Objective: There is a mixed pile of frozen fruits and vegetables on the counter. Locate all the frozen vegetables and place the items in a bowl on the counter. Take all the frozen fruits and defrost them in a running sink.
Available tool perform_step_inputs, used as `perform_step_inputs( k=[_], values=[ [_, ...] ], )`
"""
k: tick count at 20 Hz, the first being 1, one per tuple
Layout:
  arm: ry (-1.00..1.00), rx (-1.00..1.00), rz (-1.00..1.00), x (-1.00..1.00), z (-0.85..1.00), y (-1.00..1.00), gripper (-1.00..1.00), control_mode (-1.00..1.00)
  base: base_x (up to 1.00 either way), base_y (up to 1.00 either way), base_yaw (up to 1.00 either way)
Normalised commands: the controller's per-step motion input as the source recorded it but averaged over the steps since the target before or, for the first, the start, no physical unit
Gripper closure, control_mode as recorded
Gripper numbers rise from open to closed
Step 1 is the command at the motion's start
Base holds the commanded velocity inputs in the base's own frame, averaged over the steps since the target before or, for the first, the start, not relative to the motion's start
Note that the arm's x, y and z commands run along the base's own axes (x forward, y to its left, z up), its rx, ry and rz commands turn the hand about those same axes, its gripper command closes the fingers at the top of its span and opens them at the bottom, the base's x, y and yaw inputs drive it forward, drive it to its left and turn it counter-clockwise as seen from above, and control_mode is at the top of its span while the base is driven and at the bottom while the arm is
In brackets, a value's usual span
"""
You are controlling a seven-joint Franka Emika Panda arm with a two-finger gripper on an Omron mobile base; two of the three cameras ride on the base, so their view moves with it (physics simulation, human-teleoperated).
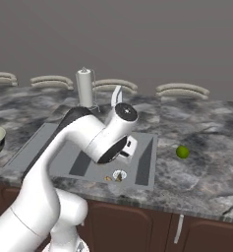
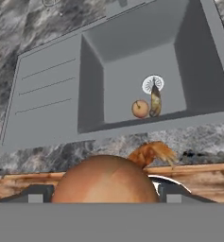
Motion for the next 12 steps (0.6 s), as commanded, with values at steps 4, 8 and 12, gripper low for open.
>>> perform_step_inputs(
  k=[4,8,12],
  values=[
    [-0.01,-0.03,0.17,-0.14,0.0,0.61,1.0,-1.0,0.0,0.0,0.0],
    [-0.14,-0.04,0.06,-0.18,0.0,0.67,1.0,-1.0,0.0,0.0,0.0],
    [-0.24,-0.01,0.0,-0.13,0.0,0.64,1.0,-1.0,0.0,0.0,0.0]
  ],
)
